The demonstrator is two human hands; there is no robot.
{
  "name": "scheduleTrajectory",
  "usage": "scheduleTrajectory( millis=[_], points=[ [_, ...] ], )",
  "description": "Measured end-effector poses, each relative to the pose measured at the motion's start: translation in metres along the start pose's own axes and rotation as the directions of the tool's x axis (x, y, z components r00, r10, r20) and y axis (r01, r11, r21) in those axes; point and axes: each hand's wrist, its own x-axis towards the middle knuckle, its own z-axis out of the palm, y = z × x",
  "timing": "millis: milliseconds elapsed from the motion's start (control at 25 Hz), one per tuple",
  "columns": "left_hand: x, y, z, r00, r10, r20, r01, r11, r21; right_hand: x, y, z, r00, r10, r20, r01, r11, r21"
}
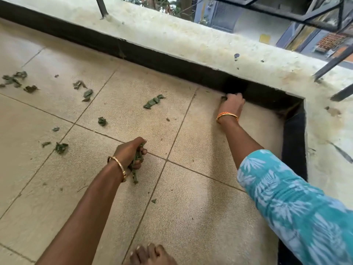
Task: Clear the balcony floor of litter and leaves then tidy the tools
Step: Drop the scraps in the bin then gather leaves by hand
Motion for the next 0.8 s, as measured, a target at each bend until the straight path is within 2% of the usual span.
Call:
scheduleTrajectory(
  millis=[160,240,320,400,440,520,560,640,720,800],
  points=[
    [0.002,-0.002,0.000,0.999,0.008,0.053,-0.002,0.993,-0.119,-0.022,-0.013,-0.023,0.999,0.042,-0.027,-0.032,0.955,0.294],
    [0.001,-0.001,0.004,0.996,0.010,0.088,-0.001,0.994,-0.106,-0.056,-0.032,-0.040,0.995,-0.065,0.075,0.017,0.852,0.523],
    [-0.001,0.001,0.010,0.991,0.035,0.132,-0.021,0.994,-0.103,-0.104,-0.049,-0.051,0.938,-0.253,0.238,0.041,0.762,0.646],
    [-0.002,0.001,0.014,0.981,0.069,0.179,-0.047,0.991,-0.124,-0.148,-0.059,-0.054,0.841,-0.428,0.331,0.134,0.757,0.639],
    [-0.003,0.002,0.016,0.977,0.090,0.193,-0.066,0.990,-0.128,-0.163,-0.062,-0.052,0.807,-0.491,0.327,0.221,0.766,0.603],
    [-0.003,0.002,0.018,0.978,0.131,0.163,-0.116,0.988,-0.101,-0.180,-0.070,-0.047,0.762,-0.570,0.306,0.371,0.772,0.516],
    [-0.003,0.003,0.018,0.984,0.137,0.117,-0.128,0.988,-0.088,-0.182,-0.075,-0.047,0.739,-0.589,0.328,0.392,0.771,0.501],
    [-0.001,0.004,0.013,0.994,0.110,0.027,-0.106,0.988,-0.115,-0.179,-0.084,-0.048,0.672,-0.611,0.420,0.346,0.759,0.551],
    [0.000,0.006,0.007,0.996,0.077,0.037,-0.068,0.977,-0.201,-0.173,-0.093,-0.049,0.614,-0.631,0.474,0.308,0.745,0.592],
    [0.002,0.009,-0.001,0.997,0.057,0.051,-0.038,0.949,-0.312,-0.159,-0.102,-0.044,0.638,-0.597,0.487,0.265,0.764,0.589]
  ],
)
